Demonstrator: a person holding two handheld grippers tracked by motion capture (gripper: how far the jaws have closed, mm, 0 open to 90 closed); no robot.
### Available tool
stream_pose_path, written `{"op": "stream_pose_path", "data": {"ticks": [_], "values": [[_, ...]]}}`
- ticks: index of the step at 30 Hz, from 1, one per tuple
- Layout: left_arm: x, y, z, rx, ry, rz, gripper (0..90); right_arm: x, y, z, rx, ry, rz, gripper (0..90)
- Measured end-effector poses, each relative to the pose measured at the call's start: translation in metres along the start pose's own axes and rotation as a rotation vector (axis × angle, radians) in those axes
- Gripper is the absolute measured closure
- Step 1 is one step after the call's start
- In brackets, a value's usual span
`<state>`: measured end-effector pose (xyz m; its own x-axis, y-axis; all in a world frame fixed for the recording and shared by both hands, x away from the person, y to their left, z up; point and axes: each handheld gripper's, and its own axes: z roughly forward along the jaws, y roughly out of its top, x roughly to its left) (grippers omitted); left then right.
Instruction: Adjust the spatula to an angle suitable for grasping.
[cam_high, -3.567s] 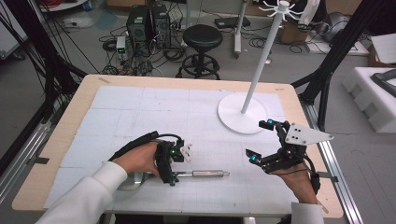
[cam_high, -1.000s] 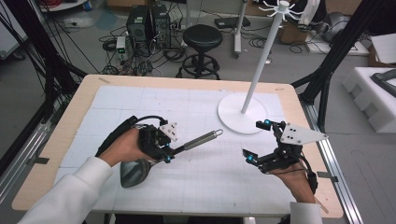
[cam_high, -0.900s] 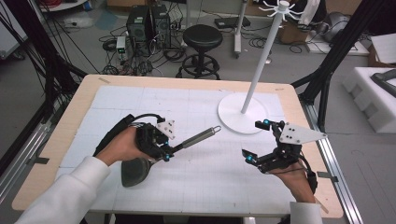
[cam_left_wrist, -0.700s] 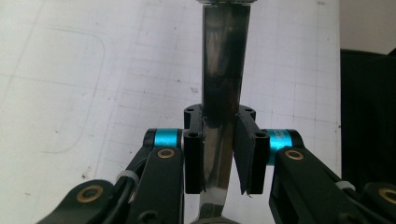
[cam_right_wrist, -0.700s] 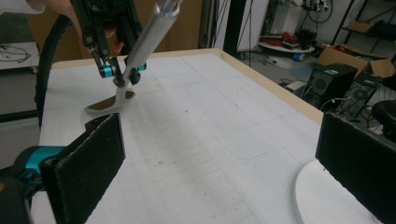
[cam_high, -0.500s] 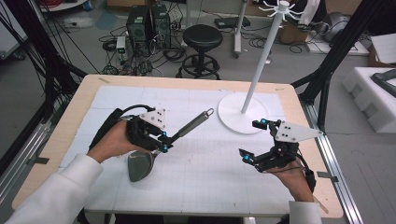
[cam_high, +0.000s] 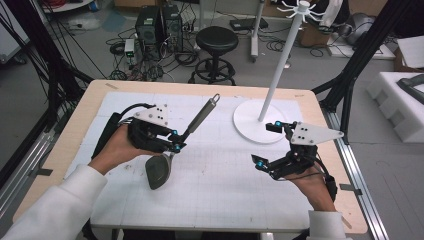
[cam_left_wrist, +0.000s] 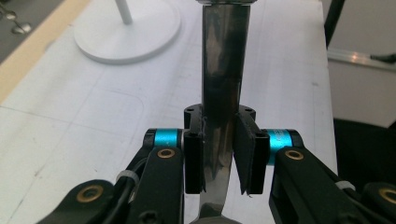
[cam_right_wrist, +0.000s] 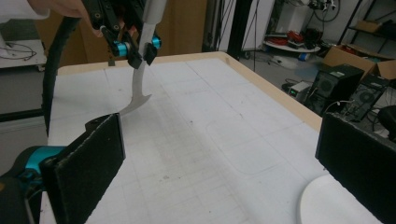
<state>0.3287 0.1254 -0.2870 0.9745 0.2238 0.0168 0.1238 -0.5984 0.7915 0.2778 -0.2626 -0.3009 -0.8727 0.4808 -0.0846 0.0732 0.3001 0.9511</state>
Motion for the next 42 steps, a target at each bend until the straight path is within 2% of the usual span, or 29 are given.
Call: {"op": "stream_pose_path", "data": {"ticks": [1,11,20,24,27,32,36,42], "values": [[0.000,0.001,-0.001,-0.019,0.007,-0.014,74.8,0.000,0.002,0.001,0.001,-0.002,-0.002,0.3],[0.002,0.003,-0.009,-0.081,0.054,-0.028,74.8,0.001,0.025,0.007,-0.019,0.015,0.004,0.3],[0.003,0.004,-0.007,-0.099,0.064,-0.029,74.8,0.001,0.044,0.014,-0.029,0.019,0.012,0.3],[0.003,0.005,-0.006,-0.120,0.069,-0.043,74.9,0.002,0.050,0.020,-0.030,0.017,0.011,0.3],[0.002,0.006,-0.006,-0.116,0.072,-0.037,74.8,0.003,0.053,0.024,-0.028,0.018,0.014,0.3],[0.003,0.007,-0.006,-0.126,0.087,-0.050,74.8,0.004,0.055,0.028,-0.027,0.028,0.012,0.3],[0.004,0.007,-0.005,-0.127,0.076,-0.058,74.8,0.004,0.056,0.030,-0.034,0.031,0.010,0.3],[0.007,0.006,-0.005,-0.130,0.081,-0.052,74.8,0.001,0.059,0.033,-0.039,0.035,0.007,0.3]]}}
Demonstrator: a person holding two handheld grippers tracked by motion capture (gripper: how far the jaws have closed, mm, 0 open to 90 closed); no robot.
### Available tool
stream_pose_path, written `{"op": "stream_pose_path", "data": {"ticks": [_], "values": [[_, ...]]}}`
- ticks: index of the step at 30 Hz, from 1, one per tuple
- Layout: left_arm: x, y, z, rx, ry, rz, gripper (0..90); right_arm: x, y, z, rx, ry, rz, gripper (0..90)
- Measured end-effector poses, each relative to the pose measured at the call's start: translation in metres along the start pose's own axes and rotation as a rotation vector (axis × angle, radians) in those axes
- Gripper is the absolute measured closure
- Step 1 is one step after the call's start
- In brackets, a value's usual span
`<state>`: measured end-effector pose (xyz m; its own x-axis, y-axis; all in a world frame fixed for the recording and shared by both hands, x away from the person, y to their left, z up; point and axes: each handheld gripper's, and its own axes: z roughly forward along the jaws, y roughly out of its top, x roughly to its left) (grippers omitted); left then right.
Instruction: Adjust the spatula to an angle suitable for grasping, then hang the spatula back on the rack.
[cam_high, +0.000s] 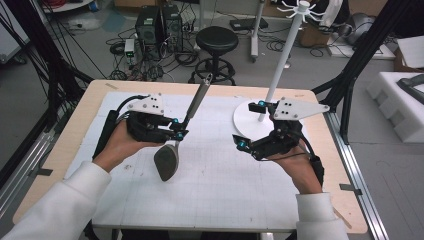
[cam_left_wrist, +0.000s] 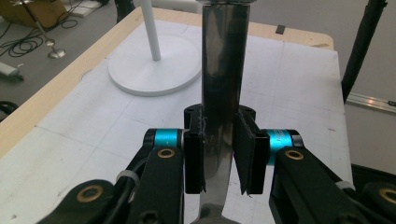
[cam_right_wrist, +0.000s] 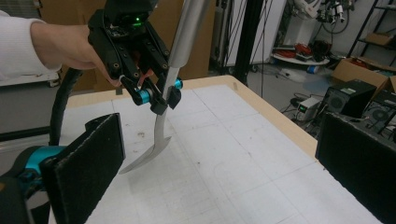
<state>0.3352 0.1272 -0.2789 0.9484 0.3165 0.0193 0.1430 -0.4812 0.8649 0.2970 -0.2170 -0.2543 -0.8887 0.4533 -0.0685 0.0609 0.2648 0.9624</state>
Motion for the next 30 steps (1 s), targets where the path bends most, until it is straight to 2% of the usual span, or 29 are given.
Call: {"op": "stream_pose_path", "data": {"ticks": [9,15,30], "values": [[-0.001,0.001,0.000,-0.001,-0.002,0.004,74.8,0.000,0.001,0.001,0.006,-0.001,0.001,0.3],[-0.001,0.001,0.001,-0.012,0.011,-0.004,74.8,0.001,0.006,0.005,0.000,0.001,-0.001,0.3],[-0.003,0.005,0.005,-0.051,0.053,-0.033,74.8,0.001,0.026,0.028,-0.019,0.011,0.024,0.3]]}}
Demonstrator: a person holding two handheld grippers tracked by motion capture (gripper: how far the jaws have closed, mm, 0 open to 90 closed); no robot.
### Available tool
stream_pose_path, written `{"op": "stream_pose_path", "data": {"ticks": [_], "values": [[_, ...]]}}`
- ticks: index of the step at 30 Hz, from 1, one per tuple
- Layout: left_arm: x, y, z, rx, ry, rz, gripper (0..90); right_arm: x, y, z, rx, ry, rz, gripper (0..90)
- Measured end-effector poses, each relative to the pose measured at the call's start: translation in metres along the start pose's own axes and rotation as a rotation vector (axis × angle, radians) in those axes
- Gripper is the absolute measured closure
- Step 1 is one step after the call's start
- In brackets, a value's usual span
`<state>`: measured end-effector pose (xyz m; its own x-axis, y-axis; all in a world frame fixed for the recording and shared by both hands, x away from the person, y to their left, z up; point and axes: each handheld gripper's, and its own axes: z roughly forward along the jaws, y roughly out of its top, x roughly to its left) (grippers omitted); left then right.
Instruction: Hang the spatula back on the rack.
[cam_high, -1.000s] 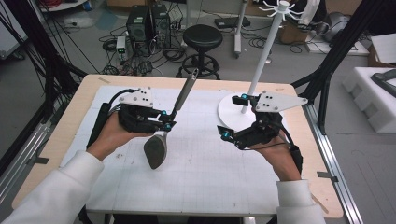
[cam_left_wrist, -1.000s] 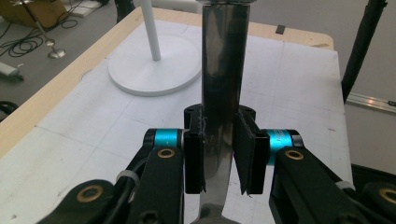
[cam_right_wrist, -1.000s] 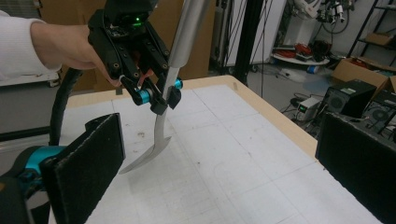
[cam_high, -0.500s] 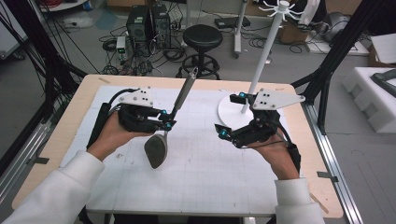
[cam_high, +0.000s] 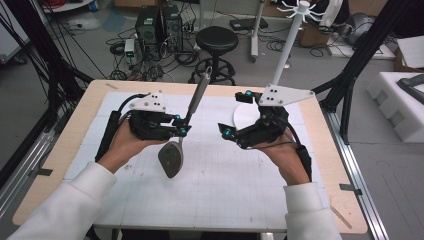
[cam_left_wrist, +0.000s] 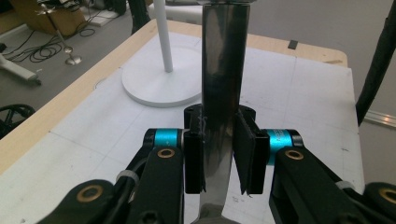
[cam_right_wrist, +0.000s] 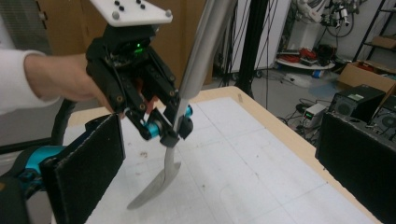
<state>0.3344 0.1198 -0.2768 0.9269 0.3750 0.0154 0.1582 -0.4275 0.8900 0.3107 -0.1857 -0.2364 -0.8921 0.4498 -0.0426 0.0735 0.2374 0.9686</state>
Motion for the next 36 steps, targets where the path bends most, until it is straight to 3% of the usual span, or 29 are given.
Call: {"op": "stream_pose_path", "data": {"ticks": [8,14,23,26,36], "values": [[-0.002,0.003,0.004,-0.007,0.015,0.001,74.8,-0.002,0.009,0.013,-0.025,-0.007,0.014,0.4],[-0.003,0.004,0.006,-0.022,0.018,-0.009,74.8,-0.007,0.015,0.021,-0.042,-0.021,0.036,5.7],[-0.001,0.004,0.007,-0.018,0.016,-0.006,74.8,-0.004,0.025,0.032,-0.037,0.006,0.029,6.4],[-0.001,0.004,0.007,-0.011,0.016,0.004,74.8,-0.003,0.028,0.036,-0.038,0.009,0.024,17.0],[-0.003,0.004,0.007,-0.015,0.016,-0.002,74.8,0.001,0.039,0.043,-0.054,-0.009,0.033,24.3]]}}
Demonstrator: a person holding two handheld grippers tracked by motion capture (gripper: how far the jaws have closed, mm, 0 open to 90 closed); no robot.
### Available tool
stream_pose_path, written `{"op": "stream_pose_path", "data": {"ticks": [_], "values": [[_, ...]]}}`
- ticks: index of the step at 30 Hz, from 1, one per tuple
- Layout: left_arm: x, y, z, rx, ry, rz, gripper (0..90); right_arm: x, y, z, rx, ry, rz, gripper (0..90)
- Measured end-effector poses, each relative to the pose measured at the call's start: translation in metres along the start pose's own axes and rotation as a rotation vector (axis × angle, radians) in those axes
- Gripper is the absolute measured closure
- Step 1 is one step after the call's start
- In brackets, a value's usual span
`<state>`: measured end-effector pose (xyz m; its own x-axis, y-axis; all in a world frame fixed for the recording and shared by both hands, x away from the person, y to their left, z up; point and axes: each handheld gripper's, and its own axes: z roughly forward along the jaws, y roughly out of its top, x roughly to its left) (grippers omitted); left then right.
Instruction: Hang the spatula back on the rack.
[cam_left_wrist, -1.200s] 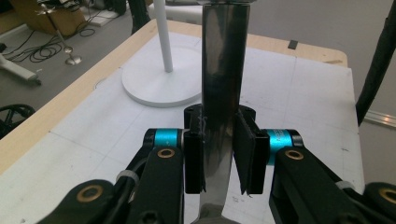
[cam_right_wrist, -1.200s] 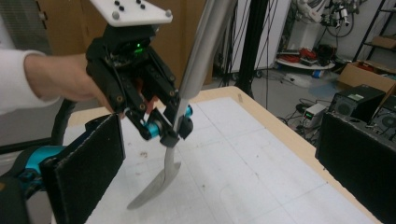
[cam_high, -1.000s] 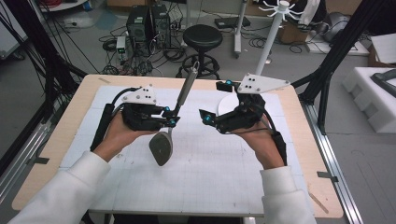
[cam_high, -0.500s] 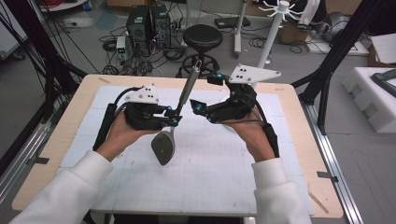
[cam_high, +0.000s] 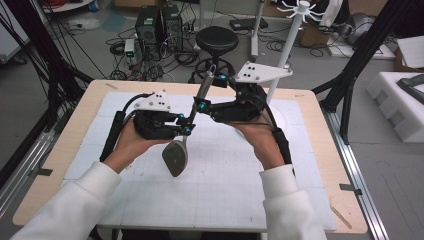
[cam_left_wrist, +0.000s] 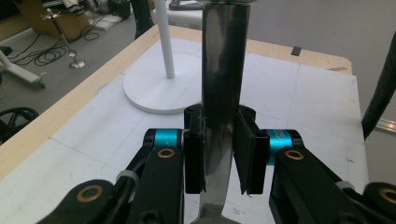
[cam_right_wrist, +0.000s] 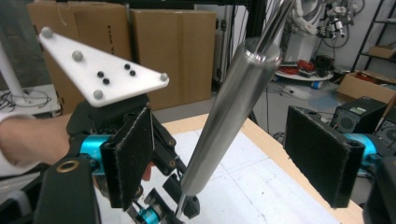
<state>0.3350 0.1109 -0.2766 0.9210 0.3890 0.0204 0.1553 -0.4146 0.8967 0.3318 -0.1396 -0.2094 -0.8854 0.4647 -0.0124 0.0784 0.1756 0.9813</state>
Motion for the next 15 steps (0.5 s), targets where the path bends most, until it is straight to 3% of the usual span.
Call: {"op": "stream_pose_path", "data": {"ticks": [9,15], "values": [[0.0005,0.0000,-0.0016,0.001,0.006,0.003,74.8,0.0015,0.0017,0.0013,-0.002,0.001,0.017,38.0],[0.0004,-0.0004,-0.0007,0.004,0.004,0.004,74.8,0.0004,0.0040,0.0030,0.024,0.014,0.037,46.3]]}}
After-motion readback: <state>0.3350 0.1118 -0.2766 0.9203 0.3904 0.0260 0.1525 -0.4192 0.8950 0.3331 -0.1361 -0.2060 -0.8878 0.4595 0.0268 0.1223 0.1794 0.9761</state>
